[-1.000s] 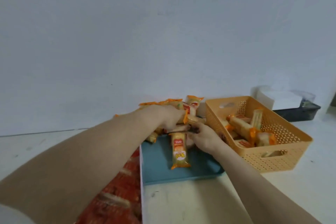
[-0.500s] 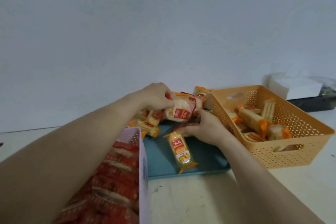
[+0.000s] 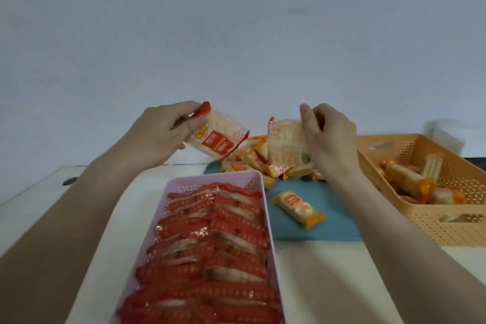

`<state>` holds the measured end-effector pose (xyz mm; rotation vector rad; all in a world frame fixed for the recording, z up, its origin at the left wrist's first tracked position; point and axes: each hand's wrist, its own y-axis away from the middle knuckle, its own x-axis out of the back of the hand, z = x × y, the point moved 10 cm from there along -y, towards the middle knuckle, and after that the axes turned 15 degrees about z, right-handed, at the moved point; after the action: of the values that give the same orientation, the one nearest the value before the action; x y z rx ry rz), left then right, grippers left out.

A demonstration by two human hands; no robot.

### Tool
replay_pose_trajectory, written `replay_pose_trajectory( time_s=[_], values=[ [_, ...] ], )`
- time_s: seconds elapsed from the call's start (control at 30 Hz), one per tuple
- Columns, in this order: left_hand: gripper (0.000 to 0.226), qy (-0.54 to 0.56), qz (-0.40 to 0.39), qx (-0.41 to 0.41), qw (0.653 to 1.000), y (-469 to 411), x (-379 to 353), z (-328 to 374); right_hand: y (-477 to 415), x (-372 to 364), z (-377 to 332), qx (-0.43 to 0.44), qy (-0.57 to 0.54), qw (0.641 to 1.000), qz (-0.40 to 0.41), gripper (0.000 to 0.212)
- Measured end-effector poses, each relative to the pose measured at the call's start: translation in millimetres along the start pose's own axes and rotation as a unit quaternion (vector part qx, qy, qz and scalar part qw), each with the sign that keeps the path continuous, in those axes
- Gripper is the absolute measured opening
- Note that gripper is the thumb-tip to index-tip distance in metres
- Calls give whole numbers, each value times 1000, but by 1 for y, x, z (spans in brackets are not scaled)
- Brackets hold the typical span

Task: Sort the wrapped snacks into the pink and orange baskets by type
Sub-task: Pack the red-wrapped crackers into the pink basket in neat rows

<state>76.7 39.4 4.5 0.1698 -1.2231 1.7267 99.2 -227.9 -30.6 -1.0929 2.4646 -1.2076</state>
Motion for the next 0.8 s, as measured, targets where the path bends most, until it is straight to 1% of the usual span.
replay_pose_trajectory(
  time_s=[0.07,0.1,0.17,0.2,0.27,0.33,0.4,0.43,0.5,0.53,0.57,0.67,0.7,0.73,0.8],
  values=[
    [14,-55,-9,-36,998,16,11,-7,9,-10,-36,27,-15,999,-13,40],
    [19,-92,-13,-64,994,20,8,-7,13,-16,-47,46,-5,999,-25,41],
    [40,-160,-14,-109,981,28,4,-11,24,-33,-64,85,42,993,-64,43],
    [47,-179,-14,-114,977,33,6,-16,30,-44,-71,109,73,987,-88,43],
    [59,-199,-16,-122,972,41,6,-25,45,-64,-85,181,140,964,-137,42],
    [67,-217,-35,-138,966,51,-2,-31,60,-79,-92,244,187,932,-192,45],
    [67,-212,-63,-138,965,59,-12,-38,75,-88,-93,269,198,905,-263,55],
    [66,-207,-81,-132,966,62,-17,-42,80,-91,-89,249,185,896,-317,57],
    [62,-201,-121,-113,965,68,-25,-50,94,-95,-76,148,126,871,-451,57],
    [57,-200,-141,-102,964,70,-30,-53,100,-95,-71,109,105,852,-501,56],
    [50,-201,-158,-92,962,72,-34,-56,104,-94,-71,105,97,839,-525,53],
    [36,-189,-212,-61,957,77,-47,-62,99,-98,-78,169,90,849,-493,26],
    [33,-178,-220,-52,958,76,-49,-62,101,-101,-76,181,110,844,-493,18],
    [30,-180,-225,-45,956,75,-50,-64,105,-104,-74,189,136,832,-503,14],
    [26,-233,-232,-60,942,71,-52,-64,118,-111,-71,206,187,797,-536,22]
  ],
)
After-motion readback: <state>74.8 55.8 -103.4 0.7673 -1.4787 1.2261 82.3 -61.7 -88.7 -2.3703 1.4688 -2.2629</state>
